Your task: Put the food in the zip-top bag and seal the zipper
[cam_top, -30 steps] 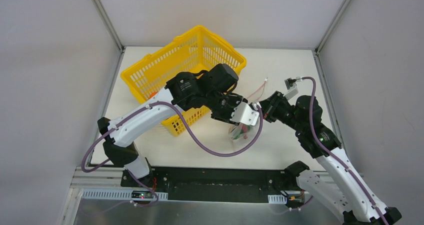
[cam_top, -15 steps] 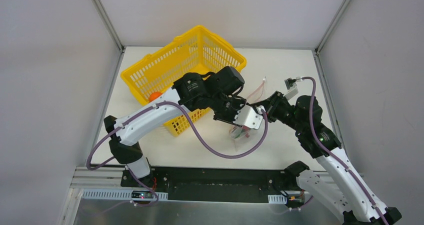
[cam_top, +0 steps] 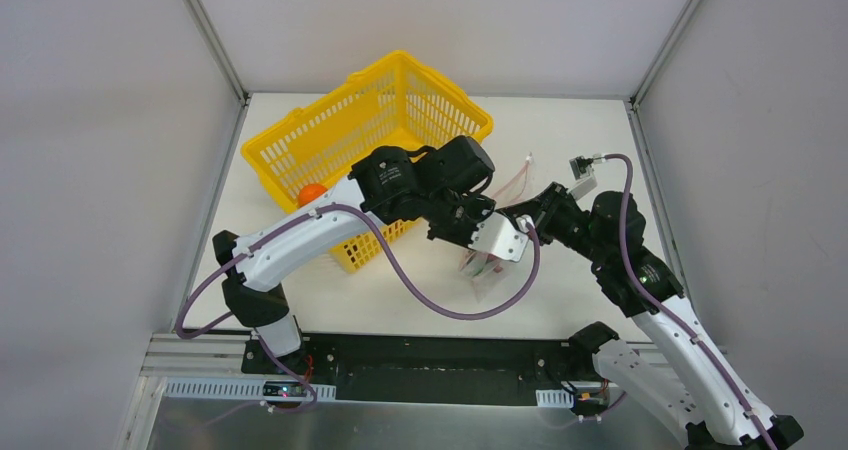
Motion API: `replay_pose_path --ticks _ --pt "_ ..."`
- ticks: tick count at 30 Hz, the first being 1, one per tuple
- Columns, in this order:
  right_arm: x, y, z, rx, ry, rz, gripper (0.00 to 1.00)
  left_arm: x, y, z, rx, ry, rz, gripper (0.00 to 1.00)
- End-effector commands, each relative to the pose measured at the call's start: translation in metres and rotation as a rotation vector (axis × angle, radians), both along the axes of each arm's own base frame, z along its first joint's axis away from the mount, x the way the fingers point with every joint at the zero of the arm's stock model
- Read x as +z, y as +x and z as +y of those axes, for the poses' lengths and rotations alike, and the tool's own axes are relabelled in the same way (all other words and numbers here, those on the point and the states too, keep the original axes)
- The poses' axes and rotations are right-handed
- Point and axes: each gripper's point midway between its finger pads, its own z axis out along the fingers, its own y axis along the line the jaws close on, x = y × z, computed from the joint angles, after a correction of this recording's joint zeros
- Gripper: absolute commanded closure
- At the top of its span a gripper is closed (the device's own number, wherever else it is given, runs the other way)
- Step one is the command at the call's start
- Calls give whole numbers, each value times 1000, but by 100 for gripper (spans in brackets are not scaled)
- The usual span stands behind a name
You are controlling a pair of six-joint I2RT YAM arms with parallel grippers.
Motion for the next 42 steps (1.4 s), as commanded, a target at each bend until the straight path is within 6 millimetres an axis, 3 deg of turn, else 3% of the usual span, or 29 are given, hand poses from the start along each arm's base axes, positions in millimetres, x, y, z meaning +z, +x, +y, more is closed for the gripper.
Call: replay_pose_path --ticks 1,4,7,13,15,19,24,28,34,42 --pt "15 -1 -2 -1 20 -52 99 7 -3 6 -2 15 -20 97" --pt "14 -1 -3 -10 17 -53 99 7 -5 11 0 22 -15 100" --pt "12 -1 -4 -15 17 -46 99 11 -7 9 4 -8 -7 96" --pt "11 -2 1 10 31 -32 99 32 -6 -5 27 -165 -28 79" --pt "13 -2 1 9 35 -37 99 36 -2 -9 64 -210 -31 69" --pt "17 -2 -2 -7 48 -54 99 33 -1 -9 119 -228 -10 55" --pt "23 -7 0 18 75 -83 100 40 19 -15 266 -298 -39 45" --pt "36 -9 -3 14 89 -136 100 50 31 -17 383 -360 -31 41" --pt "28 -7 -5 -2 57 -115 100 39 32 -14 534 -364 93 40" --pt "25 -5 -6 -11 50 -110 100 46 48 -3 788 -577 340 39"
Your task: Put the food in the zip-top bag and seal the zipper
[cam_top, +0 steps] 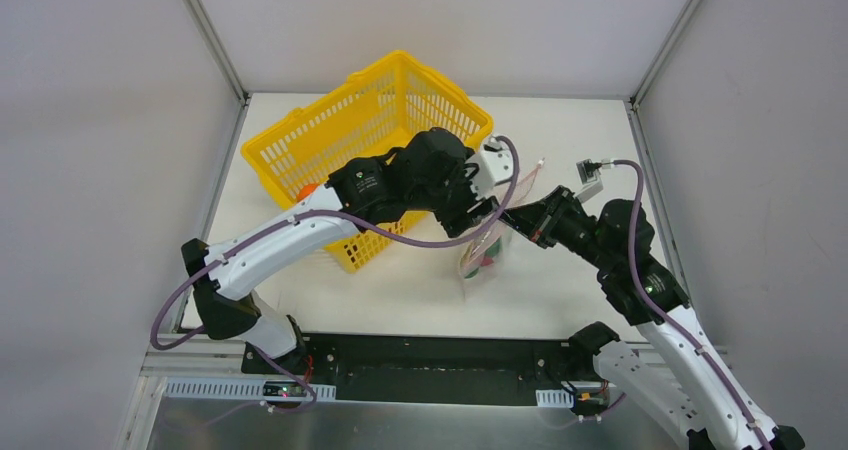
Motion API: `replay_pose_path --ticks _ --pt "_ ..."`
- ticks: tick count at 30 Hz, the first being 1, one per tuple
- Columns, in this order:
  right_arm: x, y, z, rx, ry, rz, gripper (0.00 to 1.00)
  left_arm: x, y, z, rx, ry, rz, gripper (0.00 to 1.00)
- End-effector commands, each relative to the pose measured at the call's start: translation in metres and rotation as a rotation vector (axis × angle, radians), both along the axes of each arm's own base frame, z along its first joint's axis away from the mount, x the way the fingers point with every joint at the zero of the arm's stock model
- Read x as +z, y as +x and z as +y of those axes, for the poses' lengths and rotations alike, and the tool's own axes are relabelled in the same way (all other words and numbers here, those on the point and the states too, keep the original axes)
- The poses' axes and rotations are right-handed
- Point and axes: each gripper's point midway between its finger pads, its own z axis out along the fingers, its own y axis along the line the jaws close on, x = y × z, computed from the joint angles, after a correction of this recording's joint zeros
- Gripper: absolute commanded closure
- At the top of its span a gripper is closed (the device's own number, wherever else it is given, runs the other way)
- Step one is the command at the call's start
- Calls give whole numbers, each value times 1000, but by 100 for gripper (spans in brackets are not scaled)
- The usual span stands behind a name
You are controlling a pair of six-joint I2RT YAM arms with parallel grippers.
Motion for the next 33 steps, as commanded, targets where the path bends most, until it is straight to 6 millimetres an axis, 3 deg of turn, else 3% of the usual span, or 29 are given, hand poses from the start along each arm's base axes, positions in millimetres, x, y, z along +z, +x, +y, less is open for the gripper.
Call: replay_pose_path --ticks 1,14,21,29,31,33 --pt "14 3 -2 -11 15 -61 100 31 7 9 166 -263 122 39" --pt "6 7 0 -14 -2 -36 100 52 -13 6 141 -450 224 37" --pt "4 9 2 -11 -4 -27 100 31 -25 -6 74 -328 327 42" --pt "6 9 1 -14 0 -31 100 -2 -10 -3 174 -201 341 53" --pt "6 9 1 -17 1 -33 100 -9 -10 -2 173 -174 349 59" --pt "9 10 0 -26 1 -40 100 -12 -13 -3 158 -154 364 73"
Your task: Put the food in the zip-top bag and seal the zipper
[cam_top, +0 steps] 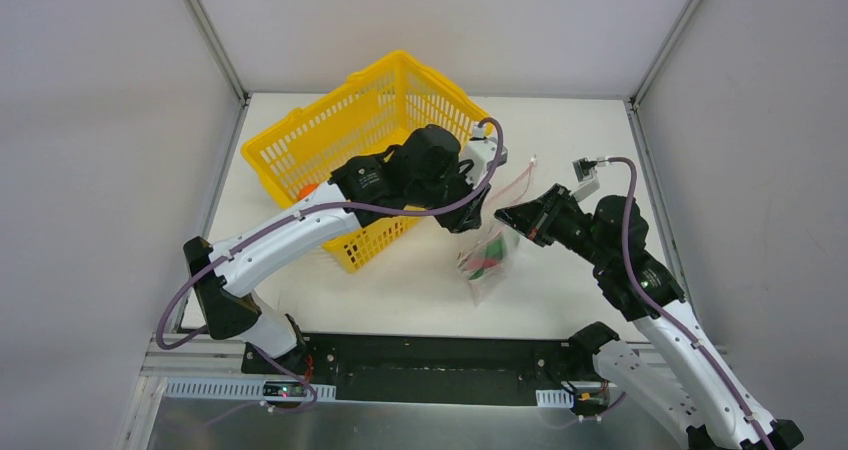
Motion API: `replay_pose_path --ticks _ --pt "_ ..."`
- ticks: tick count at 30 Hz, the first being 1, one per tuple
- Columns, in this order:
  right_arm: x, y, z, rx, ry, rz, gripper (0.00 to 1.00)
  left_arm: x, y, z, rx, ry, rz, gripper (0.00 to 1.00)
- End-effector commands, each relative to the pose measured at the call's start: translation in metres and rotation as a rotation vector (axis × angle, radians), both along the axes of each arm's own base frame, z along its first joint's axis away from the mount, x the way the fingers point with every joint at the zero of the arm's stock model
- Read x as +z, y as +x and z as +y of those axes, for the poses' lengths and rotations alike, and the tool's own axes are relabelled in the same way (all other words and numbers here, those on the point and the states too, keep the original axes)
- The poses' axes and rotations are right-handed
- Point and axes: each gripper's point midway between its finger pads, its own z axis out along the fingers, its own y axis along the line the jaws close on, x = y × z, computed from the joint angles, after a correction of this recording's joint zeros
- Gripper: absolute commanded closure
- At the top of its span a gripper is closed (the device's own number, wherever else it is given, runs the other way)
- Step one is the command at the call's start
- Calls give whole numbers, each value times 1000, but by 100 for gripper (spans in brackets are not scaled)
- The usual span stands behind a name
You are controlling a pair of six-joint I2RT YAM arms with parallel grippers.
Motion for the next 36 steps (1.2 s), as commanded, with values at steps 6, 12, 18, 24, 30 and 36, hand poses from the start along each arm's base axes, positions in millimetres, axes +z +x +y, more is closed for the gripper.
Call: replay_pose_path --ticks 6,12,18,24,30,36 --pt "47 6 -12 -31 -66 -180 100 52 6 -2 -8 -39 -81 100" --pt "57 14 -47 -192 -211 -204 100 86 21 -3 52 -162 -162 100" --pt "17 16 -39 -153 -243 -85 100 30 29 -23 27 -117 -34 100" --pt "-15 16 -18 -74 -202 15 100 -4 38 -12 93 -66 -14 84" --pt "-3 13 -5 -23 -118 -1 100 10 43 2 116 -75 -35 63" --pt "-2 13 -3 -17 -111 -2 100 33 37 22 125 -89 -99 33"
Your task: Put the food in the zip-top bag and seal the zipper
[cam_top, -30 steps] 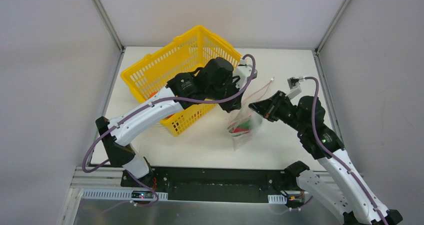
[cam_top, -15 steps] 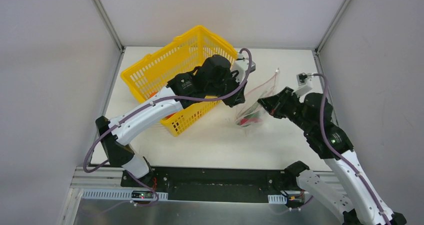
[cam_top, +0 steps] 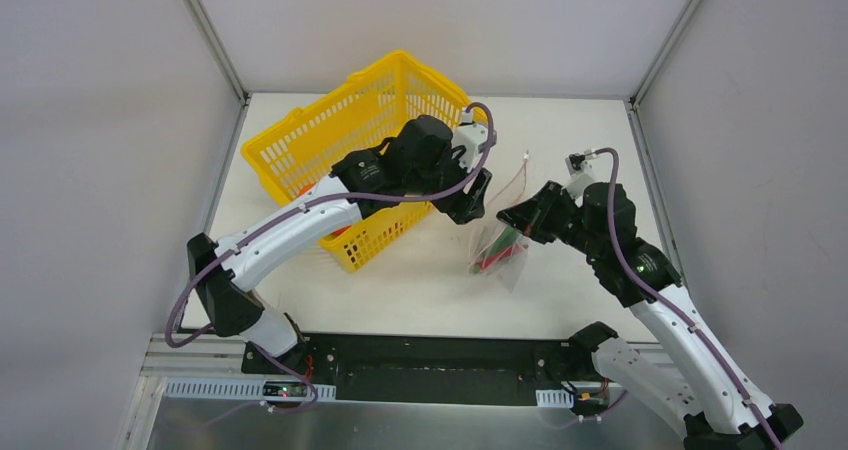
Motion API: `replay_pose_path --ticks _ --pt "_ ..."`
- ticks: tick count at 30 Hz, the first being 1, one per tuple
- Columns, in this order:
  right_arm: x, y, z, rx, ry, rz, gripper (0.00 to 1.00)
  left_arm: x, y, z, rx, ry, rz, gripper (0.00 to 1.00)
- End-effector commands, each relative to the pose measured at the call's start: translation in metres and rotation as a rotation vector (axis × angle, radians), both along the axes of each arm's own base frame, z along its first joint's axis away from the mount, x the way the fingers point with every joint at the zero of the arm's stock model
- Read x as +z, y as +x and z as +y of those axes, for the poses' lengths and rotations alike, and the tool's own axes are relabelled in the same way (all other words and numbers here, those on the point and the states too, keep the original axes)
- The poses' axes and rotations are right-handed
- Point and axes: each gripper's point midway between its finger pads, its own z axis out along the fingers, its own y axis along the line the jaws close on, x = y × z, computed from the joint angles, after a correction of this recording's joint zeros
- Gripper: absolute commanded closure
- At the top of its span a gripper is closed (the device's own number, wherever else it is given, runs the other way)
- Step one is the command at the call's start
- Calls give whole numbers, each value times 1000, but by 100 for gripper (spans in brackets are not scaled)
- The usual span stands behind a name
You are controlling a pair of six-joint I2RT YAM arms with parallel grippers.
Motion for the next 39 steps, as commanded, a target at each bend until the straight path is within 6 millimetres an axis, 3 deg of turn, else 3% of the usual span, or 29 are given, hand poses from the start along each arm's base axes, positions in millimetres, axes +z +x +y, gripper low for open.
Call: replay_pose_path --ticks 1,4,6,12,17,25,28,30,35,39 --pt "24 0 5 19 68 -62 100 52 -4 22 22 -75 -118 24" --pt "23 0 5 15 68 -61 100 58 -5 40 38 -62 -157 7" --pt "24 -1 4 17 71 -64 100 61 -2 56 61 -53 -177 1" --pt "24 -3 4 18 77 -66 100 68 20 122 211 -48 -230 1" --pt "23 -4 5 26 82 -65 100 55 28 165 121 109 -271 1" --pt "25 -7 6 37 94 -70 100 1 95 225 182 284 -130 1" --pt "24 -8 4 27 91 -71 100 -23 131 253 439 291 -9 1" --pt "22 -7 3 22 88 -69 100 -43 143 264 594 288 96 1" --pt "20 -6 5 30 86 -62 99 -93 153 279 878 297 259 1" --pt "19 -5 7 35 87 -59 99 -117 151 304 1097 344 271 1"
